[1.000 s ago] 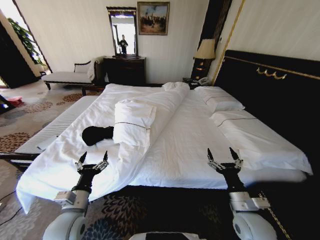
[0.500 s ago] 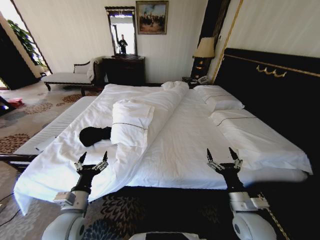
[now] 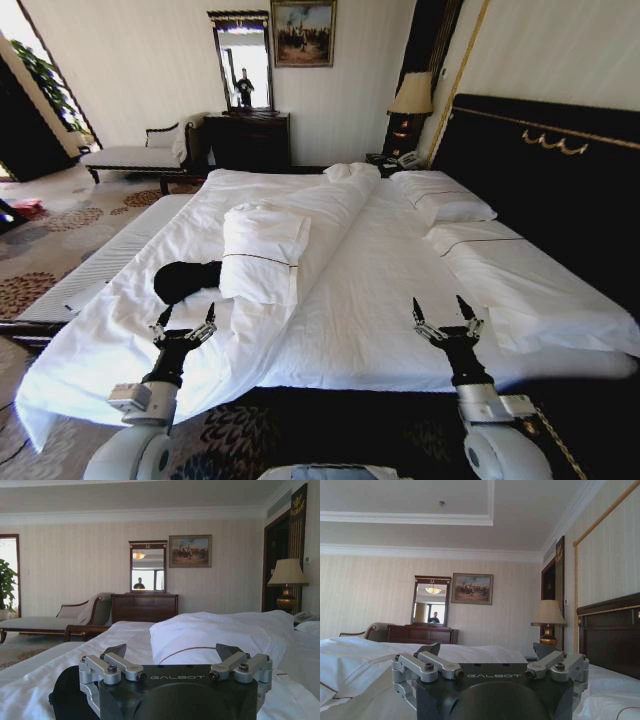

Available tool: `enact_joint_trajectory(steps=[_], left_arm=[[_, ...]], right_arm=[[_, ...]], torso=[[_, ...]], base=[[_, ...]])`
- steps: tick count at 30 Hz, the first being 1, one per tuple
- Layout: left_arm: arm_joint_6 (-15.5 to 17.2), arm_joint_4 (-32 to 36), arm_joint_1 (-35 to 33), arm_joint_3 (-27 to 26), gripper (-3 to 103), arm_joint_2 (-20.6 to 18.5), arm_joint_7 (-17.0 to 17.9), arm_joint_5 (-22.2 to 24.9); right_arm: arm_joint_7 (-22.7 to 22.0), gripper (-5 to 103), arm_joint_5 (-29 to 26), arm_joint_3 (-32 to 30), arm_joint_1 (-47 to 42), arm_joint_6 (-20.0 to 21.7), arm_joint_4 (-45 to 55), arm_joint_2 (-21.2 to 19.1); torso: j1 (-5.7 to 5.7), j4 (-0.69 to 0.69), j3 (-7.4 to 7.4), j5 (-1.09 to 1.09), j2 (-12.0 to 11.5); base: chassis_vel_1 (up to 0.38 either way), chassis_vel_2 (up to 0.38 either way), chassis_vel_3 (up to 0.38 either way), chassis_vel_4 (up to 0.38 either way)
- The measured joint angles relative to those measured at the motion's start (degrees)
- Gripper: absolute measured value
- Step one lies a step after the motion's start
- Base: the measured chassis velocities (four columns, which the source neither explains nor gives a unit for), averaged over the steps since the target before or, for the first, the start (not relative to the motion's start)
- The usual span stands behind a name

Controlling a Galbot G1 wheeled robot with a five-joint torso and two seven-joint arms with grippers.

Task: Fold the clothes on the bed.

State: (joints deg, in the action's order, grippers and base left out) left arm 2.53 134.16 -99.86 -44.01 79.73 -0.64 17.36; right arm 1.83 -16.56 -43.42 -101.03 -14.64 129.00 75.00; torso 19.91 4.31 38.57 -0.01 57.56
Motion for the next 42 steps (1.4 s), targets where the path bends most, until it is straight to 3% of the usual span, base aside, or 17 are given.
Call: enact_joint_trajectory(steps=[23,38,42], left_arm=[[-0.1,-1.0,0.8,0.4,100,0.3,0.0,-0.1],[-0.1,-1.2,1.1,0.2,100,0.3,0.0,-0.1],[0.2,0.0,0.9,-0.8,100,-0.1,0.2,0.6]], right_arm=[[-0.9,100,1.1,0.4,0.9,0.1,-1.3,0.3],[-2.1,100,0.3,2.0,2.6,0.5,-3.0,-0.3],[-2.1,100,-7.9,3.9,6.5,1.1,-5.4,-3.7]], torso=[[-0.05,0.01,-0.02,0.01,0.0],[0.01,0.00,0.00,-0.04,0.0],[-0.06,0.03,-0.02,0.03,0.0]], base=[[0.033,0.042,-0.034,-0.045],[0.032,0.183,-0.045,-0.180],[0.027,0.025,-0.007,-0.026]])
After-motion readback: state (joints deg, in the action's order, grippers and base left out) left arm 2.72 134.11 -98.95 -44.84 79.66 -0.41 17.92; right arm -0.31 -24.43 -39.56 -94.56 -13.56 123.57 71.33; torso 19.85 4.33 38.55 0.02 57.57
